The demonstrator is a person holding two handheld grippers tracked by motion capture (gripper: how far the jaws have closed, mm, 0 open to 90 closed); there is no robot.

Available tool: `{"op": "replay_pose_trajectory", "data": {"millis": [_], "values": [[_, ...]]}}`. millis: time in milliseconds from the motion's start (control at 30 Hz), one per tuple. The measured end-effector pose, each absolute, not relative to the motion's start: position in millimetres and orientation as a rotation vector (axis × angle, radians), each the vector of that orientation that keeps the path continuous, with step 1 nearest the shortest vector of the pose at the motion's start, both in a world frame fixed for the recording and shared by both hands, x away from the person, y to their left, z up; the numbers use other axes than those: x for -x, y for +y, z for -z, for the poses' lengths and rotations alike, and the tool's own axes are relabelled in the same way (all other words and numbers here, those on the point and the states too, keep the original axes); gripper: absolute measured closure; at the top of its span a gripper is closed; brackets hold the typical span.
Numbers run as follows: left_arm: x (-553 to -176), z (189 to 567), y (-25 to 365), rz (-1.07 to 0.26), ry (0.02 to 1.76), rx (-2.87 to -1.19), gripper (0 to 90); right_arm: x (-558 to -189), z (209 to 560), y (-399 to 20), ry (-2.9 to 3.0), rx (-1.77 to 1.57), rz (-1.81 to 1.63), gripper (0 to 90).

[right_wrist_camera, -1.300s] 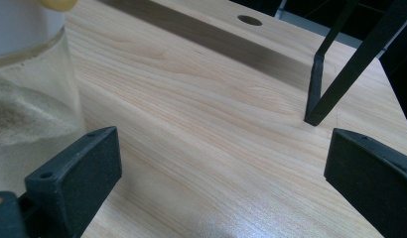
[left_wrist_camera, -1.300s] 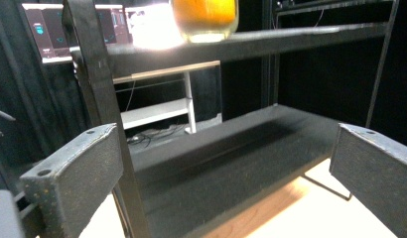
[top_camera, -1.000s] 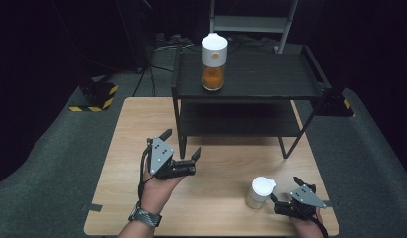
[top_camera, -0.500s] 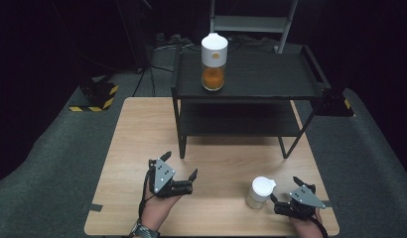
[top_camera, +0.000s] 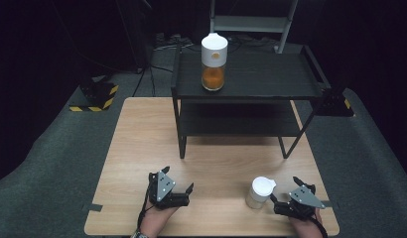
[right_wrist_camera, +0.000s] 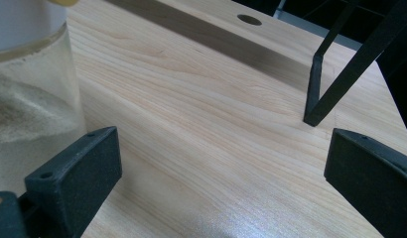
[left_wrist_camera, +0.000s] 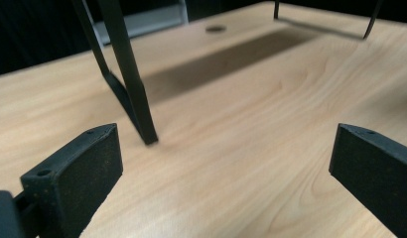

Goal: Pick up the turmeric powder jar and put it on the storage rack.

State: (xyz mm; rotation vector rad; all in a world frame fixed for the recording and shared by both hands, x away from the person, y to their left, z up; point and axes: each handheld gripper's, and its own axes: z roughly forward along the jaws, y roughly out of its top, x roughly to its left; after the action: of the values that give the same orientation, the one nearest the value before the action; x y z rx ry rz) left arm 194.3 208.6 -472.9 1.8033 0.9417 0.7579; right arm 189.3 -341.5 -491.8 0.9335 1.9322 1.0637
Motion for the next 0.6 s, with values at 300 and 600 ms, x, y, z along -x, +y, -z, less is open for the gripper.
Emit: {"op": "replay_pose_trajectory", "data": {"millis": [300, 600], "values": [[-199.3, 482.8, 204.6, -0.75, 0.968, -1.899, 0.4, -189.0, 491.9, -340.9, 1.929, -0.936, -1.061, 0.6], [-193.7, 481.4, 194.8, -0.816, 0.957, -1.948, 0.4, -188.4, 492.6, -342.0, 1.925, -0.934, -1.069, 0.5]]}}
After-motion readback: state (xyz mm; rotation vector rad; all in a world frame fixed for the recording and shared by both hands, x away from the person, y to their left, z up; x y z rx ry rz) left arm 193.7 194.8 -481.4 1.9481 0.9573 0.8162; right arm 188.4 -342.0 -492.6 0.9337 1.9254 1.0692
